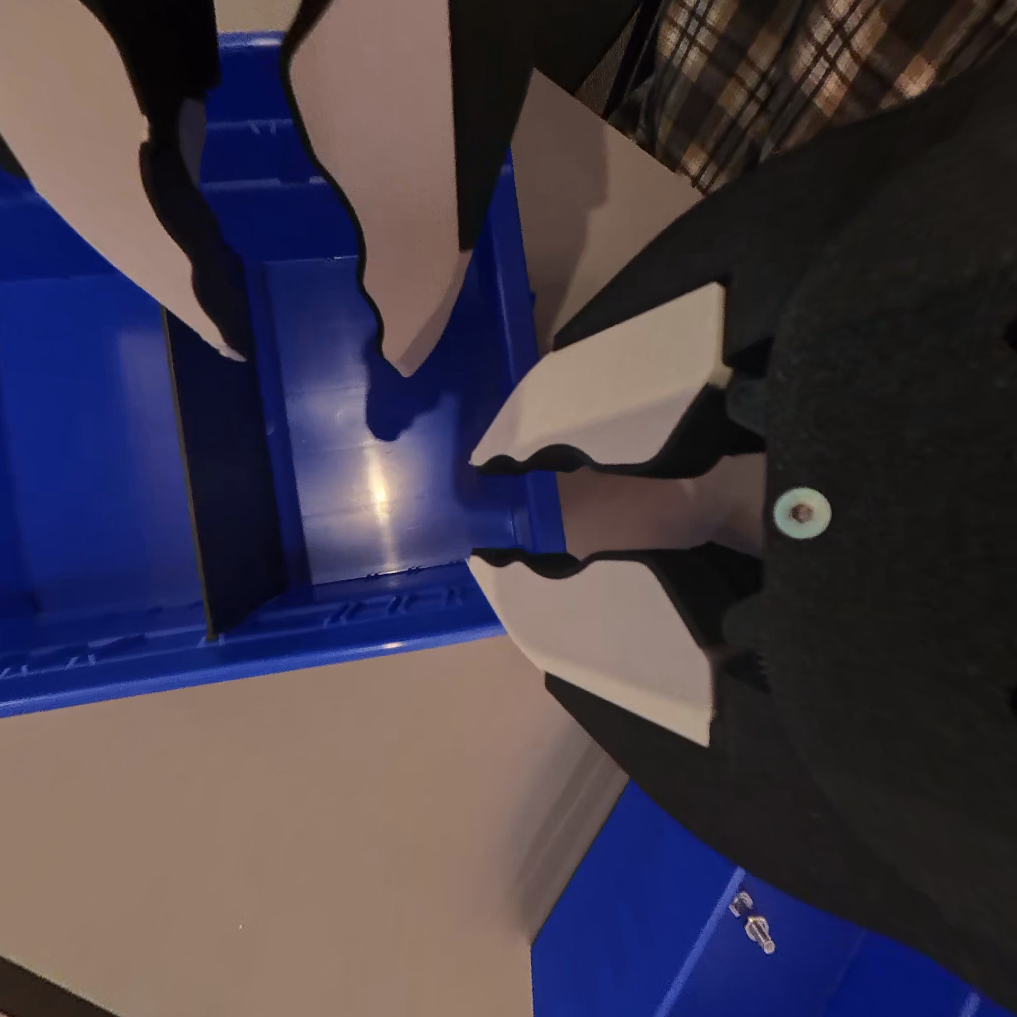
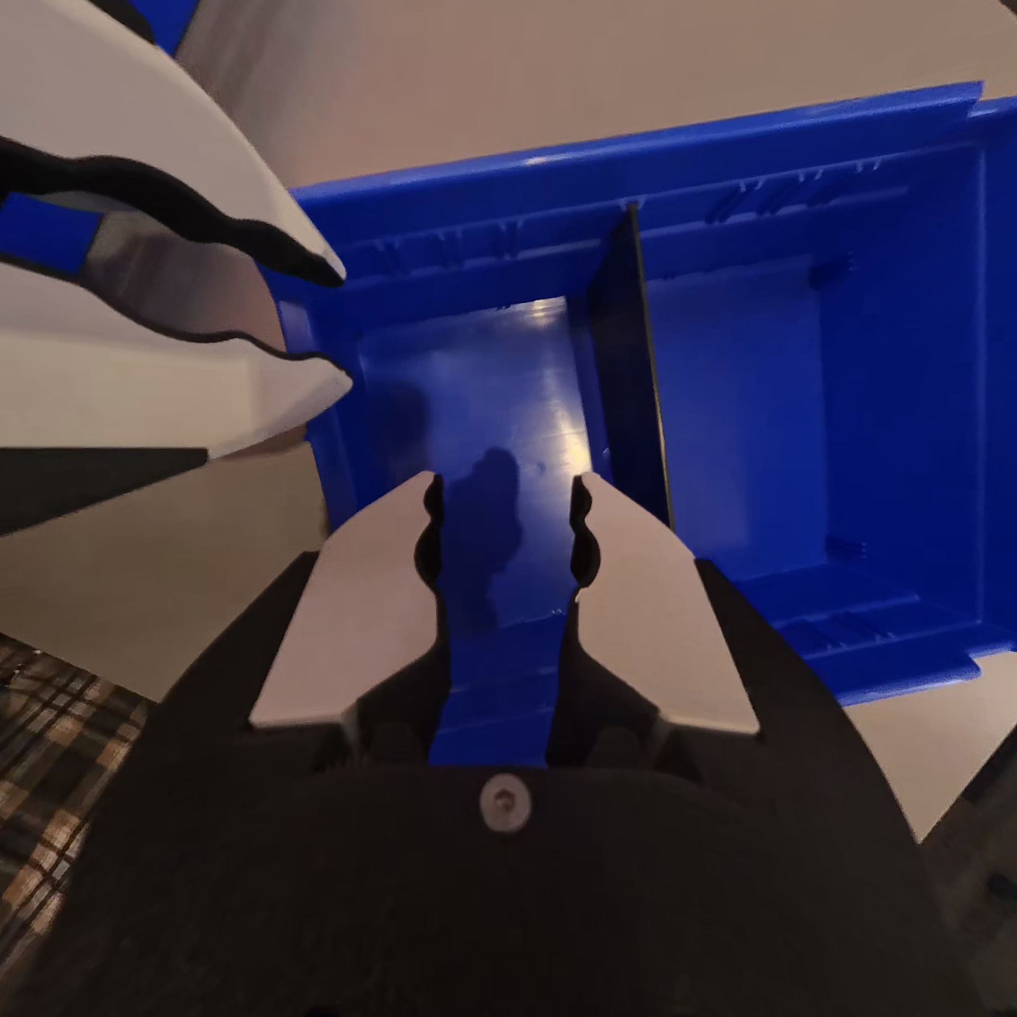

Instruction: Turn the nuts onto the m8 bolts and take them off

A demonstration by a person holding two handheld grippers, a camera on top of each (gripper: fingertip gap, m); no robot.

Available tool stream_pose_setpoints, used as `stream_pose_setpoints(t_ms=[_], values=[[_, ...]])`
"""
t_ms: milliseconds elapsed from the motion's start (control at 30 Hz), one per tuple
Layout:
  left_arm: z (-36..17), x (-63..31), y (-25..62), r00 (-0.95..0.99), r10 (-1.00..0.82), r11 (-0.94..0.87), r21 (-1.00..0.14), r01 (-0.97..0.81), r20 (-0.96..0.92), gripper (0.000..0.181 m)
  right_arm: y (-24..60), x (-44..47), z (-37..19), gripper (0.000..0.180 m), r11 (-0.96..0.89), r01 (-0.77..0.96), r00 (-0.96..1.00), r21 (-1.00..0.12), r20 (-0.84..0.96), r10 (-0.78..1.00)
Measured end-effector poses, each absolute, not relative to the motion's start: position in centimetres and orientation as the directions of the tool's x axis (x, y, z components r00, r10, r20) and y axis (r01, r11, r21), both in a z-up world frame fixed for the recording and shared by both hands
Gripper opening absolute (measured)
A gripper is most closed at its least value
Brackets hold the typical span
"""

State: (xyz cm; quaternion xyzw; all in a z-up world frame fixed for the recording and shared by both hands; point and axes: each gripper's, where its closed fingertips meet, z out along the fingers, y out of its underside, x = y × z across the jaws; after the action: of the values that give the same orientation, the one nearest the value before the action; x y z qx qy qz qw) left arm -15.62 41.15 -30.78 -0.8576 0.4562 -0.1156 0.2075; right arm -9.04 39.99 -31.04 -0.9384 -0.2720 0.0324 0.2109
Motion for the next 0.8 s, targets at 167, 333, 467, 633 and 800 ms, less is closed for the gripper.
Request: stream_pose_setpoints(t_ms=[167,333,467,633,800], values=[[-31.9,-16.0,40.4,0.563,-0.826,-0.51,-0.431,-0.744,0.005,0.027,39.1,-9.3,-32.2,0.045,-0.78,0.477,0.857,-0.405,0.017,0.515],[-33.5,-16.3,39.2,0.549,-0.836,-0.51,-0.39,-0.766,0.013,0.029,36.9,-8.3,-34.6,0.046,-0.821,0.464,0.866,-0.333,-0.023,0.499],[-33.4,-16.9,39.2,0.562,-0.826,-0.53,-0.398,-0.749,0.042,0.033,35.9,-6.1,-35.3,0.042,-0.848,0.432,0.885,-0.306,-0.037,0.464],[-31.7,-16.6,38.2,0.538,-0.833,-0.532,-0.45,-0.717,0.128,0.025,35.8,-3.4,-34.7,0.035,-0.866,0.403,0.903,-0.296,-0.026,0.429],[-30.0,-17.3,38.0,0.536,-0.837,-0.517,-0.488,-0.703,0.113,0.034,35.8,1.6,-34.4,0.036,-0.896,0.374,0.927,-0.241,0.082,0.365]])
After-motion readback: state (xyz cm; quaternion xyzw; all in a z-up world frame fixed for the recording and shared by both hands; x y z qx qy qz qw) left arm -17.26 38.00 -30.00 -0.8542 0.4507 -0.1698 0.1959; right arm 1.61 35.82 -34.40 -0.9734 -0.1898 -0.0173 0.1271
